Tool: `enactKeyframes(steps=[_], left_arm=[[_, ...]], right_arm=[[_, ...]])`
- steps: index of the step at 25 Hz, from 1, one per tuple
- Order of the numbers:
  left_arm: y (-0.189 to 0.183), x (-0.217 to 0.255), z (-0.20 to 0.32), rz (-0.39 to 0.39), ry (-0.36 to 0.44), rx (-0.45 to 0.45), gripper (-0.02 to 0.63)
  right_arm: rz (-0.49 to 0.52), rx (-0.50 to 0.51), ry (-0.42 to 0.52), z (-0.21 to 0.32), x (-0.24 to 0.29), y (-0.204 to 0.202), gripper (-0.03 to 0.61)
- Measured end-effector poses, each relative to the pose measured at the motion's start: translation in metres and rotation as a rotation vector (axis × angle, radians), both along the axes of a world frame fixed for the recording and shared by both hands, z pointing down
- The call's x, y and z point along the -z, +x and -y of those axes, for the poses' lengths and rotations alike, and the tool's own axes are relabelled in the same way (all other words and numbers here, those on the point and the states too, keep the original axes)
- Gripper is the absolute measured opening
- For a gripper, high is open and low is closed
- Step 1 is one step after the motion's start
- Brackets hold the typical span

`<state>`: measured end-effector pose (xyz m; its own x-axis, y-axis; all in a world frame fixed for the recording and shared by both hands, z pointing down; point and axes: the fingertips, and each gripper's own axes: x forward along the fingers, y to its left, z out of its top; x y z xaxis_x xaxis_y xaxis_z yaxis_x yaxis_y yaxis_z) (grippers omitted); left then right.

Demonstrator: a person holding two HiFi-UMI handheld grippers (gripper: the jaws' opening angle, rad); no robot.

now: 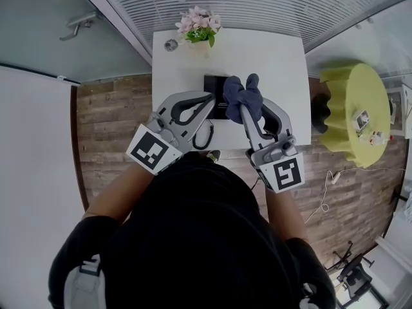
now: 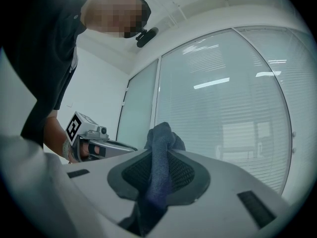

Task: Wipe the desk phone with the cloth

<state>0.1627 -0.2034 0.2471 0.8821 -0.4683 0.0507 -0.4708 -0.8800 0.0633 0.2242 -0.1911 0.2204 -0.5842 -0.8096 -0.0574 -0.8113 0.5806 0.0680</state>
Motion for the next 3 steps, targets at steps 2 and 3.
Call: enactKeyframes(steps=[2,3], left_arm=[[0.0003,-0.0008,-0.0004,0.002,0.002,-0.003,0.011],[0.0004,-0.0011,-0.0004,0.003,0.003,-0.004,0.011]], right_arm=[[-0.003,-0.003,0.000,-0.0002,-0.0005,-0.0002,0.084],[-0.005,-0.005,0.001,-0.0001,-0.0007,-0.0002,0.084]])
